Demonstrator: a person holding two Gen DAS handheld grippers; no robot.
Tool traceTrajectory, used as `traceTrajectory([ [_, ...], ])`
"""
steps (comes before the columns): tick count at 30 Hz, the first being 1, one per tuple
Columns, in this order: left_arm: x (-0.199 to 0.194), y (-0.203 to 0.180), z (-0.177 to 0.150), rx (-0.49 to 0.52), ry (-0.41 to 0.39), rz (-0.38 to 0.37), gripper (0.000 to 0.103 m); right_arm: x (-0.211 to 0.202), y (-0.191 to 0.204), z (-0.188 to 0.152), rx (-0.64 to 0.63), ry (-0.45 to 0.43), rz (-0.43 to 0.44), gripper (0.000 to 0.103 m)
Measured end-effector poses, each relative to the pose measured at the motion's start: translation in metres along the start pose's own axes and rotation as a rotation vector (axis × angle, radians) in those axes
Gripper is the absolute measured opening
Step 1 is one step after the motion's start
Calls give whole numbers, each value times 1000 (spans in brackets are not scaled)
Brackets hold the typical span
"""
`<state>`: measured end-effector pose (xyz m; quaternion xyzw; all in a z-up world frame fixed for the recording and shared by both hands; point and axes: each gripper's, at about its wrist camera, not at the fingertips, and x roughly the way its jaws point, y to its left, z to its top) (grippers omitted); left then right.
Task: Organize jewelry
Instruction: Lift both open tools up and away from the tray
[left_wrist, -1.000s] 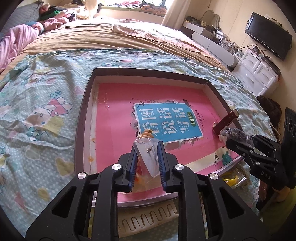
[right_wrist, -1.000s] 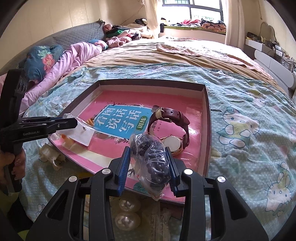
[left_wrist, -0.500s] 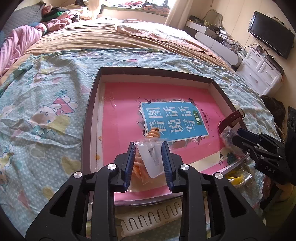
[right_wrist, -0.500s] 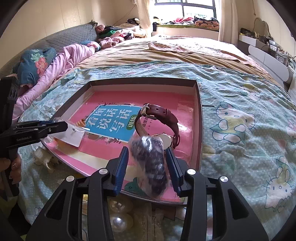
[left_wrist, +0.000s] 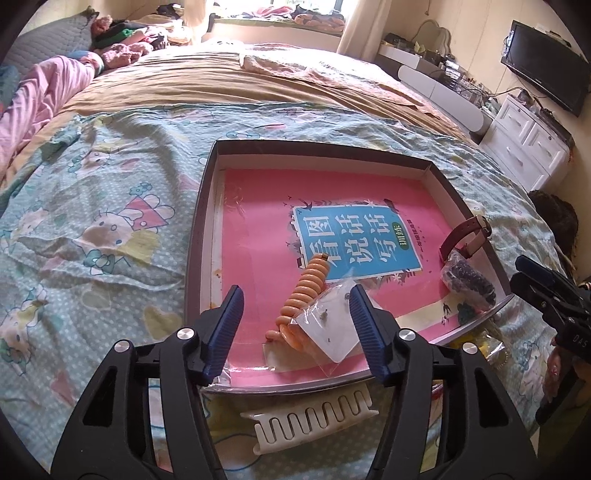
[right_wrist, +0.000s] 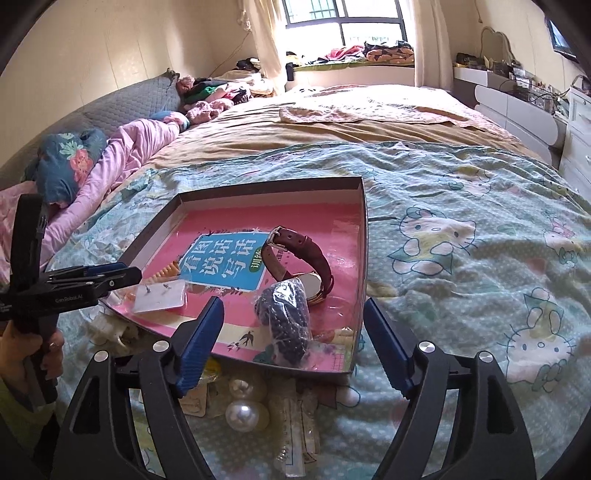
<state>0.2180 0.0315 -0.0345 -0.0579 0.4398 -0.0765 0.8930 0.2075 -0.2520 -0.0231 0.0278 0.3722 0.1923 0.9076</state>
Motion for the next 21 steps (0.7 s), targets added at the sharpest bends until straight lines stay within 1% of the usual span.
traceTrajectory([
  [2,-4,0,0,-2,-6,10,63,-5,0,0,2,-7,-4,81],
  [3,-6,-2,1,1,-9,20,65,-7,0,0,5,-10,-7,85],
  [5,-11,-3,1,9,-21,38,77,-13,-1,0,14,-22,-9,88],
  [6,-14,-4,2,12,-27,47,80,-16,-1,0,18,-24,-7,89],
  [8,-20,-6,2,13,-37,58,93,-20,-1,0,23,-28,-7,90],
  [12,-34,-8,3,15,-61,72,94,-30,0,0,25,-37,-14,91],
  [21,-63,-6,2,-12,-109,75,94,-54,3,1,26,-73,-20,91],
])
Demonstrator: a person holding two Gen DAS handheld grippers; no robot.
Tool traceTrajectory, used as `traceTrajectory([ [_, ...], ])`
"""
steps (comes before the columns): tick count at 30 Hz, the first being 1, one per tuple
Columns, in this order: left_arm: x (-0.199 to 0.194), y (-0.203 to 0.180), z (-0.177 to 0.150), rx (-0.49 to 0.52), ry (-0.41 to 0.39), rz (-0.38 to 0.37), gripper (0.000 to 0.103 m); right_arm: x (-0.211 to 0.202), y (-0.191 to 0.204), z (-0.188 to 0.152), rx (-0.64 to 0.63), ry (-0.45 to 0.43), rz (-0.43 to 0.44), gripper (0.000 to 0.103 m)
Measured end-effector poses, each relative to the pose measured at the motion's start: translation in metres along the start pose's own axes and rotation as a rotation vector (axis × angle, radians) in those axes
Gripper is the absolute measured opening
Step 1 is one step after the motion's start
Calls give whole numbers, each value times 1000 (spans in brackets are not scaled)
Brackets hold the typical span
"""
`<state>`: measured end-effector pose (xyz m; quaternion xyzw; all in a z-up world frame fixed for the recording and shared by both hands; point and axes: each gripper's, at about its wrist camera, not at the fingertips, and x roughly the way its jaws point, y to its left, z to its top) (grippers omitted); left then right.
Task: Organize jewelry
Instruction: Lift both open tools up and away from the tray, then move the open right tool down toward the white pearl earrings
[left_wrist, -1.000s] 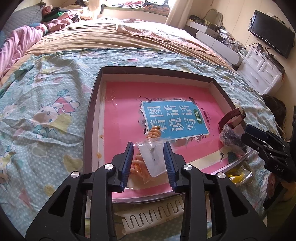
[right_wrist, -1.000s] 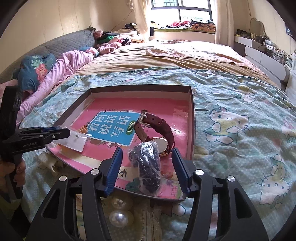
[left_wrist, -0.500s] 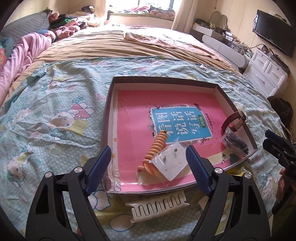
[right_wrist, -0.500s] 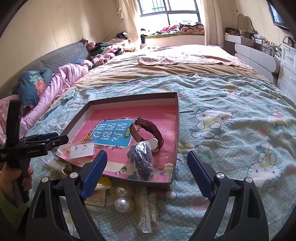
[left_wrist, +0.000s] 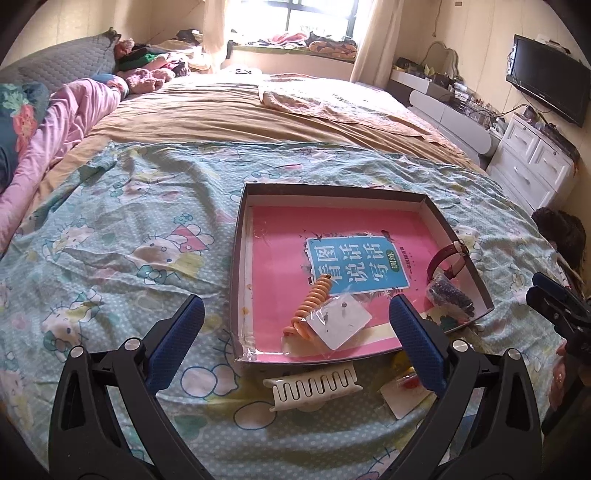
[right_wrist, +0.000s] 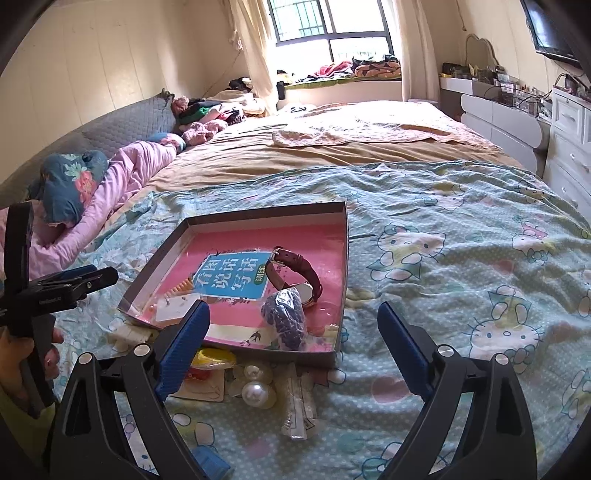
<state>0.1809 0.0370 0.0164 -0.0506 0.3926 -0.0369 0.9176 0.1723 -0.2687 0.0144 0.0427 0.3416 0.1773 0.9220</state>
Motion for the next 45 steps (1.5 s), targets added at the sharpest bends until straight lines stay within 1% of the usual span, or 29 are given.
traceTrajectory([
  [11,-37,4,-5,-16,-60,16,94,-29,11,4,-24,-49,13,91],
  [20,-55,5,-16,-17,-72,25,94,-45,27,-2,-57,-54,42,91],
  [31,-67,0,-30,3,-73,29,94,-51,44,-19,-98,-21,71,91],
  [45,-67,-8,-51,35,-42,32,94,-44,57,-41,-117,39,105,91],
])
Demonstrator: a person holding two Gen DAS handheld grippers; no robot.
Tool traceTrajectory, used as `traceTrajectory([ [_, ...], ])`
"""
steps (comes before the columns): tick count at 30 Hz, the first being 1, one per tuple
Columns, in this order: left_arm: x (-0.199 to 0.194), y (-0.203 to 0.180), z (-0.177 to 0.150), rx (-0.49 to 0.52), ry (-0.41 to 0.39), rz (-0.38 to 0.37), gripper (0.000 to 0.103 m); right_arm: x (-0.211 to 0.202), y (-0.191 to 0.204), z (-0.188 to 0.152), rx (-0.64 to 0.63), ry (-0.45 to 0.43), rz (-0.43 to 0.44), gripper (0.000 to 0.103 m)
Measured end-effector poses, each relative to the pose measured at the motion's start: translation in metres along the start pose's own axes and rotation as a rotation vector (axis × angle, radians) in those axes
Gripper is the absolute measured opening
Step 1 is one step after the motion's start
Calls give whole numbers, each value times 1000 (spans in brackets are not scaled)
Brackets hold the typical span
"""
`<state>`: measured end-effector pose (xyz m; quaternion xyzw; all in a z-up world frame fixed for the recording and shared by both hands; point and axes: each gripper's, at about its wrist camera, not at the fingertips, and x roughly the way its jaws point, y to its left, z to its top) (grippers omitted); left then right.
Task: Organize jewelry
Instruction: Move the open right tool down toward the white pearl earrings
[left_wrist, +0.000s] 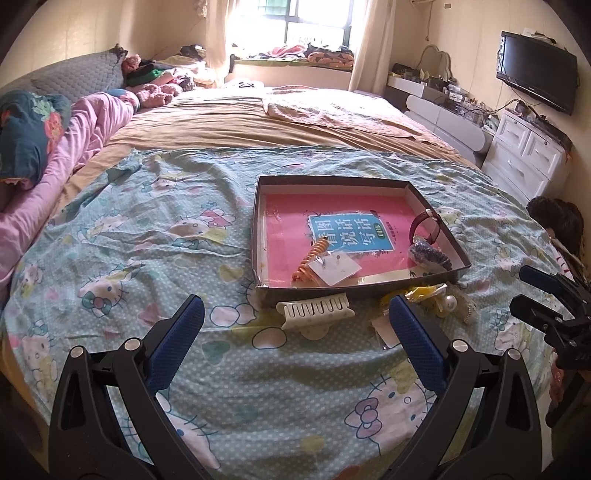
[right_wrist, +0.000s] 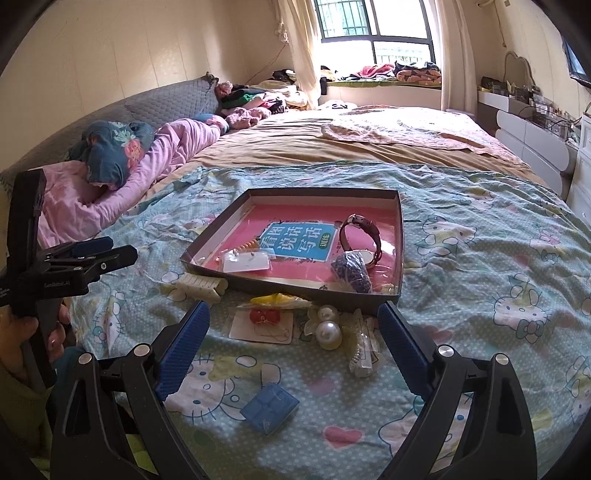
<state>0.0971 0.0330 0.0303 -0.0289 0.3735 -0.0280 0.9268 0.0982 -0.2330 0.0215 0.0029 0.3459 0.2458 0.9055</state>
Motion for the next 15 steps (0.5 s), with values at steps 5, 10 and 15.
traceTrajectory([
  [5,2,-4,-6,11,11,2,94,6,2,-6,-1,22,8,91],
  [10,10,-7,-11,17,33,-2,94,12,5,-12,-5,49,14,91],
  [15,22,-12,-19,29,65,-7,94,24,4,-20,-4,87,10,91],
])
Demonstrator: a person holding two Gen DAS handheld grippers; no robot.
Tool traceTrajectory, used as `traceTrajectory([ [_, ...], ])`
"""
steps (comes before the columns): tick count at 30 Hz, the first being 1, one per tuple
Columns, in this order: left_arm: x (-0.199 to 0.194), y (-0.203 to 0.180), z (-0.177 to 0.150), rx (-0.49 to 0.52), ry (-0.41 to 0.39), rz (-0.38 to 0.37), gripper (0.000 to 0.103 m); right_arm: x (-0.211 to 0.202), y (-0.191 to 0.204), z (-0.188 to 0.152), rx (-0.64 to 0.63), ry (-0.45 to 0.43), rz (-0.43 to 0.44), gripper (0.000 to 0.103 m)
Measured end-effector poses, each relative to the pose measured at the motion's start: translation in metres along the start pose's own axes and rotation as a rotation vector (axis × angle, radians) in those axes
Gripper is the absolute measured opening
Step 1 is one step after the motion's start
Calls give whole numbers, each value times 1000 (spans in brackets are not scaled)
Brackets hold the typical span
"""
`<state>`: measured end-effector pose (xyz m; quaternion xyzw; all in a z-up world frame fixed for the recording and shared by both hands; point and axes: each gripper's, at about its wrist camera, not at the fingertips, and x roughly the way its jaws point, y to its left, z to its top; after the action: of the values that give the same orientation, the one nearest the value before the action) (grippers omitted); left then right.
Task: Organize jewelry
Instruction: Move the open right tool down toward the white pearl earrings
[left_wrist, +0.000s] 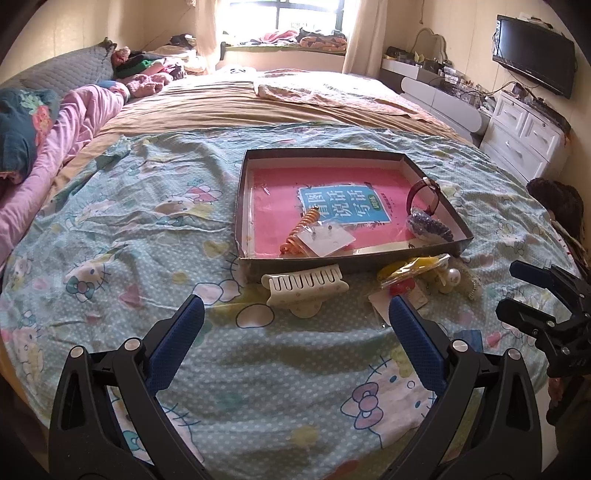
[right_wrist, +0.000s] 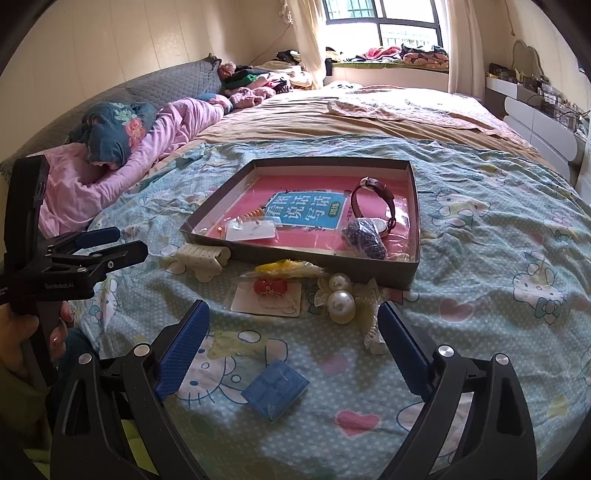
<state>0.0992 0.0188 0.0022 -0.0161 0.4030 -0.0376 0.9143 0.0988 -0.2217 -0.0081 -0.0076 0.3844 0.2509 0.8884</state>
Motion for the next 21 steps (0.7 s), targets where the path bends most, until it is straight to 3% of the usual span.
traceTrajectory([
  [8,21,0,-11,3,54,-8,94,23,-10,-4,32,48,-19,90],
  [15,34,3,-16,-12,82,-8,94,47,-20,-2,64,97,-10,65],
  [21,48,6,-18,-29,110,-12,94,65,-27,0,61,126,-34,53],
])
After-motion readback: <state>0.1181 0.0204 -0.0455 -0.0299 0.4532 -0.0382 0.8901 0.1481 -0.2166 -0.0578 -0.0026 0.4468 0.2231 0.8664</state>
